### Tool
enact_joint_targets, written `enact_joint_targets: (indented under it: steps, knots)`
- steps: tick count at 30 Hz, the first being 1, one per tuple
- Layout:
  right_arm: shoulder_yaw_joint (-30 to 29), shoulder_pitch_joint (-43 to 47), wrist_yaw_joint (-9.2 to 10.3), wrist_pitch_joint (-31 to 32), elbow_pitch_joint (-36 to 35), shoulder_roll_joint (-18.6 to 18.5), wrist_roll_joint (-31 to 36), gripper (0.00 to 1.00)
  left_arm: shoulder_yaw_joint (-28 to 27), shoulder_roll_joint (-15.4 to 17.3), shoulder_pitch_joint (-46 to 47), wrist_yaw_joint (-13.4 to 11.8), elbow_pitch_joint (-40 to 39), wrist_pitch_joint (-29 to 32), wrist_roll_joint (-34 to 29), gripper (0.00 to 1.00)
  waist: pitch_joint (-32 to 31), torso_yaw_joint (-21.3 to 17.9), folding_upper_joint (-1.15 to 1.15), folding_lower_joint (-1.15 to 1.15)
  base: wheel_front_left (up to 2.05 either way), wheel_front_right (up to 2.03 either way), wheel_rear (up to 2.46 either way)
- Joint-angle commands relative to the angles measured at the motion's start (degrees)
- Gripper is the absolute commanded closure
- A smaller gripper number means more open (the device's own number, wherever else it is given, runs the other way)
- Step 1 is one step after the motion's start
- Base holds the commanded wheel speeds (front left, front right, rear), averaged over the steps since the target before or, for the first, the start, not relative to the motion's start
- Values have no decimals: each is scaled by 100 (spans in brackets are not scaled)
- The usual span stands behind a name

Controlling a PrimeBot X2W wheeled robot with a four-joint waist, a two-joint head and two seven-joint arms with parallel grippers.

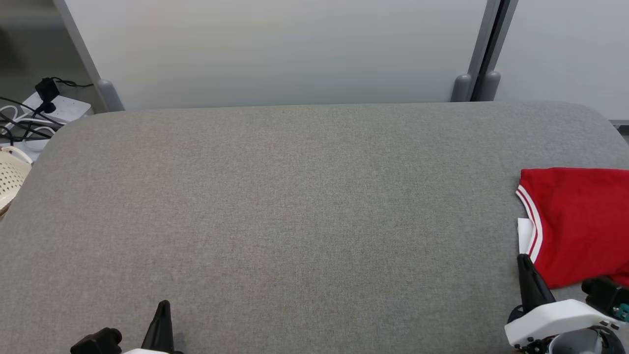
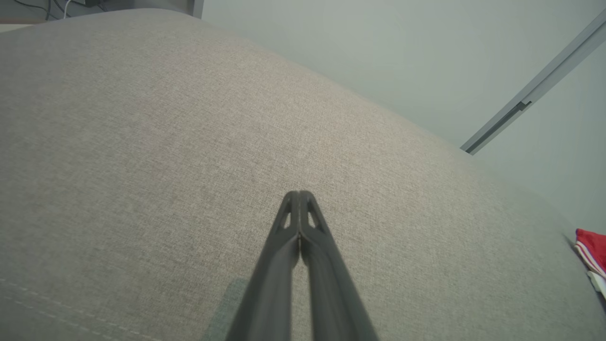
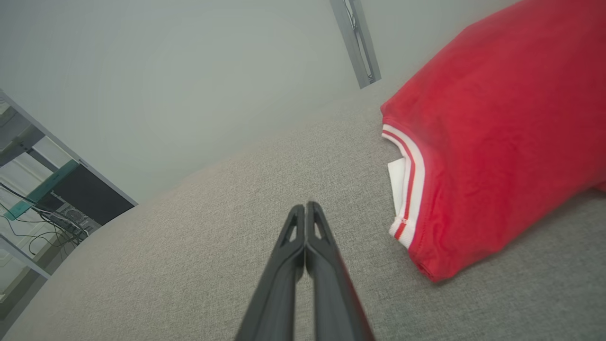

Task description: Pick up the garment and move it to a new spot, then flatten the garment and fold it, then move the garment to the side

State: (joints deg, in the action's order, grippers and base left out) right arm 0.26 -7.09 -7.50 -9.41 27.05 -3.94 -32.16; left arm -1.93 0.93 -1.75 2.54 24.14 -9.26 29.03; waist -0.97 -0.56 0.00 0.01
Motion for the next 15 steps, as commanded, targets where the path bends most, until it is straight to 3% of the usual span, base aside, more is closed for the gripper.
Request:
enact_joint_targets:
  steps: [1,15]
  knots:
    - [-17,-151,0,42,-187,-41,-154,100,-83,78,312,59,-186,22,178,100,1,1,0,-1,0,0,0]
    - [-119,-114,0,279,-358,-19,-1048,100,-140,96,385,126,-312,259,1116,100,19,9,0,-1,0,0,0]
